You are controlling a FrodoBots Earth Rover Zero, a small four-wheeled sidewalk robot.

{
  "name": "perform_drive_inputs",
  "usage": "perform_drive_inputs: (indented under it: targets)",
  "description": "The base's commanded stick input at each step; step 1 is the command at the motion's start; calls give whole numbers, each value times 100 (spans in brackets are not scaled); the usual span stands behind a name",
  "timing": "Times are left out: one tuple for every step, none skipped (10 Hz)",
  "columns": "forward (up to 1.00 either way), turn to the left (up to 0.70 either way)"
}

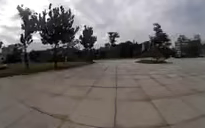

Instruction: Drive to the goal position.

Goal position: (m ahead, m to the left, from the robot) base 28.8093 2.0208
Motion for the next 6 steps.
perform_drive_inputs:
  targets:
    - [85, -34]
    - [85, -34]
    - [85, -34]
    - [85, -34]
    - [85, -34]
    - [85, -34]
